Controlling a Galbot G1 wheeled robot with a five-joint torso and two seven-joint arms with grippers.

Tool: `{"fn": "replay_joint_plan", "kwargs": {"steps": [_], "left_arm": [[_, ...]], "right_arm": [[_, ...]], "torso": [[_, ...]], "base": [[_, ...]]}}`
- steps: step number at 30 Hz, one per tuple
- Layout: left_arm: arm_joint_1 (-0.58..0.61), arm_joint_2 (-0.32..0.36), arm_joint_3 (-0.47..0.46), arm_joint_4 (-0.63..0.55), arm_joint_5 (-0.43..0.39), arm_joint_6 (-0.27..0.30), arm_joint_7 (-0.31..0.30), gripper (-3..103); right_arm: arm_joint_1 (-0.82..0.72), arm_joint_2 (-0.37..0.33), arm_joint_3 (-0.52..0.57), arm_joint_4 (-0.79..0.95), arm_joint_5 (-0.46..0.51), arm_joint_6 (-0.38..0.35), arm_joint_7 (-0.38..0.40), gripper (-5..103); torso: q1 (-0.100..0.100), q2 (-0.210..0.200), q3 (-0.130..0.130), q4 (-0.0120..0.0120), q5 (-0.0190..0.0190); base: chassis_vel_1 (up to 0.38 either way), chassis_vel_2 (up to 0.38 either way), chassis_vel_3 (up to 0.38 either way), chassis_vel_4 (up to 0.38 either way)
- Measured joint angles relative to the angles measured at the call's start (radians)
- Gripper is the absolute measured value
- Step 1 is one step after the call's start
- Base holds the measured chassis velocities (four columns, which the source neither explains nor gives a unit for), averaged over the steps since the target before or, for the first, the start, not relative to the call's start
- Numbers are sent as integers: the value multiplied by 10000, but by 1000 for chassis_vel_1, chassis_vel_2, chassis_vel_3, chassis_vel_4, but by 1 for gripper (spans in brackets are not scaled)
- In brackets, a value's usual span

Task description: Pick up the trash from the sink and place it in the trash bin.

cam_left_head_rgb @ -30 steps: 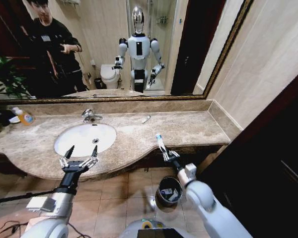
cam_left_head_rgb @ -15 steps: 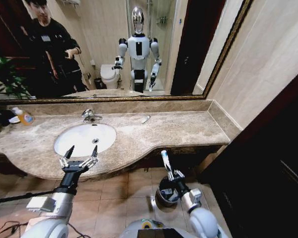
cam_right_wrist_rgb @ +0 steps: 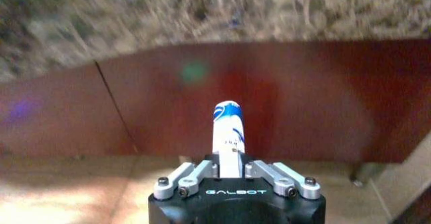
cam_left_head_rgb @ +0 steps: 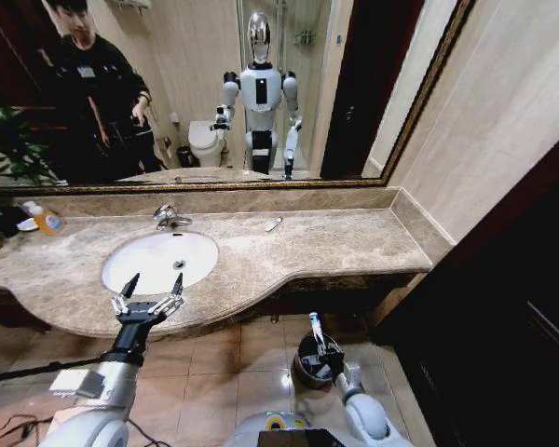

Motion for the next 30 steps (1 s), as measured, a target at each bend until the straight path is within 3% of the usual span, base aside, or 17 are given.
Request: {"fn": "replay_joint_plan", "kwargs": {"steps": [10,18,20,21,23,26,30], "left_arm": [[0,0,0,0,0,0,0,100],[0,0,0,0,0,0,0,100],[0,0,0,0,0,0,0,100],[0,0,0,0,0,0,0,100],[0,0,0,0,0,0,0,100],[0,0,0,0,0,0,0,100],[0,0,0,0,0,0,0,100]], "right_arm": [[827,57,59,-1942,217,370,122,16],[890,24,24,-2067,161,359,95,14],[879,25,8,-2011,132,312,87,18],[876,44,5,-1975,71,299,83,28],[877,58,4,-1953,50,294,83,28],[887,117,-4,-1889,-15,291,105,44],[881,155,-11,-1842,-81,299,110,56]], "torso": [[0,0,0,0,0],[0,0,0,0,0],[0,0,0,0,-1],[0,0,0,0,-1],[0,0,0,-1,-1],[0,0,0,0,-1],[0,0,0,0,-1]], "base": [[0,0,0,0],[0,0,0,0],[0,0,0,0],[0,0,0,0],[0,0,0,0],[0,0,0,0],[0,0,0,0]]}}
